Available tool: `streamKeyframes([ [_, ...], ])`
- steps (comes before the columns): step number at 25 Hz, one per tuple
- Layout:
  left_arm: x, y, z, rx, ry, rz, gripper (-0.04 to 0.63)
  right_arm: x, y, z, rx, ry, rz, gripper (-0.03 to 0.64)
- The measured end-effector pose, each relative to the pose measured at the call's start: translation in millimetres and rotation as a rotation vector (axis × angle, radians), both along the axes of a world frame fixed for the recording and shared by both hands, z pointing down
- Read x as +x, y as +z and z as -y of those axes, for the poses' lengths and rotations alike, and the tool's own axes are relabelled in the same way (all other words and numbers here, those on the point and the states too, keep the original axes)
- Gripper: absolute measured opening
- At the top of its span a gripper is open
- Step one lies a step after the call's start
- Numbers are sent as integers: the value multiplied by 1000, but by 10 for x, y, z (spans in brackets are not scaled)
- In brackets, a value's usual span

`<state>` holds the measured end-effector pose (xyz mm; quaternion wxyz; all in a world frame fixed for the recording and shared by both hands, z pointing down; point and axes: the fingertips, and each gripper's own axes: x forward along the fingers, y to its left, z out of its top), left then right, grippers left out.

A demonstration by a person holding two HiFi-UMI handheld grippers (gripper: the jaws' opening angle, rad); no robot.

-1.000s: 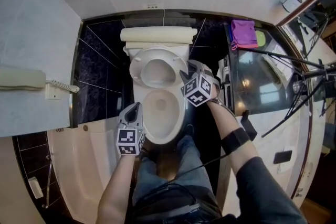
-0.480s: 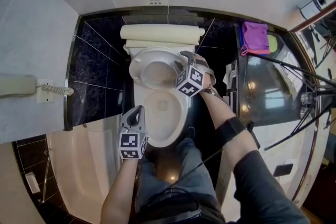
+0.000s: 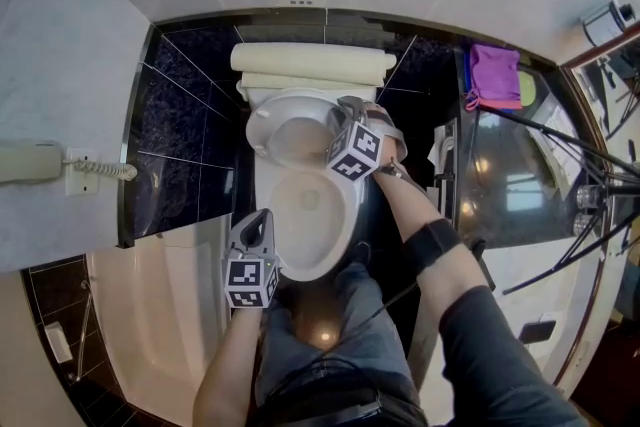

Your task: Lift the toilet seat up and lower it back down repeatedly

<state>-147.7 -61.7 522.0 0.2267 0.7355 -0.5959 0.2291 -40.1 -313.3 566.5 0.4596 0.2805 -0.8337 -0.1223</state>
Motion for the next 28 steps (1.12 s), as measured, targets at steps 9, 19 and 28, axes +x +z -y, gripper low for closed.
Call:
streamKeyframes([
  [9,24,123,-117,-33,11,-1,0,14,-57,-205,9,-5,-8,97],
  [19,108,301,-359,-83,24,-26,0,44,-170,-784,38,-44,-19,91],
  [28,52,539,-556,-110,45,-20,0,89,-179,-1484,80,-53,-43,88],
])
